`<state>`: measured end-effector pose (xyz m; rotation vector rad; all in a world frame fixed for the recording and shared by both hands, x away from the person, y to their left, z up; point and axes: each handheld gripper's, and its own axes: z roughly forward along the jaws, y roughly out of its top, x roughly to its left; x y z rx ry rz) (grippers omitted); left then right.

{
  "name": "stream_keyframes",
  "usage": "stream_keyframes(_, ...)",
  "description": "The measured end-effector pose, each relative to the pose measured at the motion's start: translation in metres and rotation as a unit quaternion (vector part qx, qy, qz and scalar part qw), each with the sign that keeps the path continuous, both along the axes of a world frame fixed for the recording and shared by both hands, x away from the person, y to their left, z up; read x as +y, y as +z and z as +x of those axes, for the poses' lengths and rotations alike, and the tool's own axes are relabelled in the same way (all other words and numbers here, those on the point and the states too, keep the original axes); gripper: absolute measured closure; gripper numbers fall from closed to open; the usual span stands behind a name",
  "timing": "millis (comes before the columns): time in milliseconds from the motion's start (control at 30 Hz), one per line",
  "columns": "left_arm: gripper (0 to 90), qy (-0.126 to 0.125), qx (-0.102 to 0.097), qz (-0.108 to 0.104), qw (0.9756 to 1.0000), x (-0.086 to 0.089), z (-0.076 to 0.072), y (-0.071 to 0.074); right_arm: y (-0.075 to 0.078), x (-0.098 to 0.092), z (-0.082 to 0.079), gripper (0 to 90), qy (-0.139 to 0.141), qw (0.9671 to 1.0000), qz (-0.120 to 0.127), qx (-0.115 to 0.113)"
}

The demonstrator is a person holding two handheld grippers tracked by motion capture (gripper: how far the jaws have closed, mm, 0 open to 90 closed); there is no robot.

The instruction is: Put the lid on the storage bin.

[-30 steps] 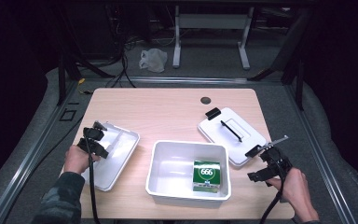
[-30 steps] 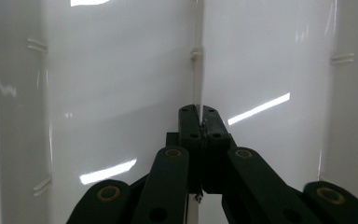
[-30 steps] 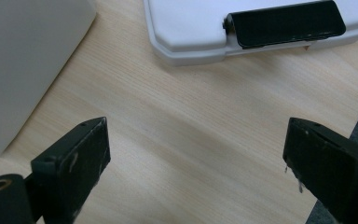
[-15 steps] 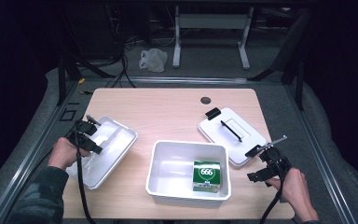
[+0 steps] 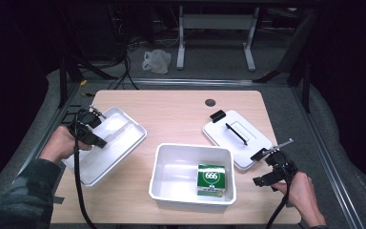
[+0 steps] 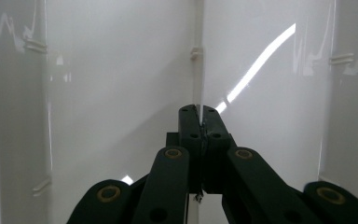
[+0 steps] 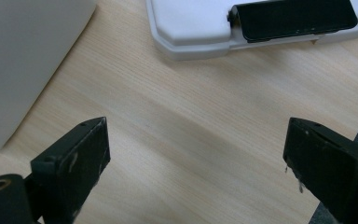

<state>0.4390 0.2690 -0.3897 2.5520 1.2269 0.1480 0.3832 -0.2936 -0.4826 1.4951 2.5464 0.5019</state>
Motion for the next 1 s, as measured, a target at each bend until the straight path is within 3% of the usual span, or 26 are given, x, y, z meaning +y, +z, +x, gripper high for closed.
stream_keyframes(267, 89.7, -0.056, -0.016, 0.003, 0.9983, -0.032, -0.007, 0.026, -0.001, 0.001, 0.000, 6.7, 0.001, 1.0000, -0.001, 0.004)
stream_keyframes(433, 89.7, -0.089, -0.023, 0.002, 0.9958, -0.052, -0.011, 0.038, -0.002, 0.001, 0.000, 6.7, 0.002, 1.0000, 0.000, 0.008)
stream_keyframes(633, 89.7, -0.130, -0.032, 0.006, 0.9910, -0.080, -0.017, 0.051, -0.002, 0.000, 0.000, 6.7, 0.003, 1.0000, 0.000, 0.009)
stream_keyframes(867, 89.7, -0.187, -0.031, 0.010, 0.9818, -0.117, -0.022, 0.058, -0.003, 0.002, 0.000, 6.7, 0.004, 1.0000, -0.001, 0.009)
stream_keyframes(1000, 89.7, -0.225, -0.027, 0.016, 0.9738, -0.142, -0.024, 0.055, -0.003, 0.001, 0.000, 6.7, 0.006, 0.9999, -0.001, 0.011)
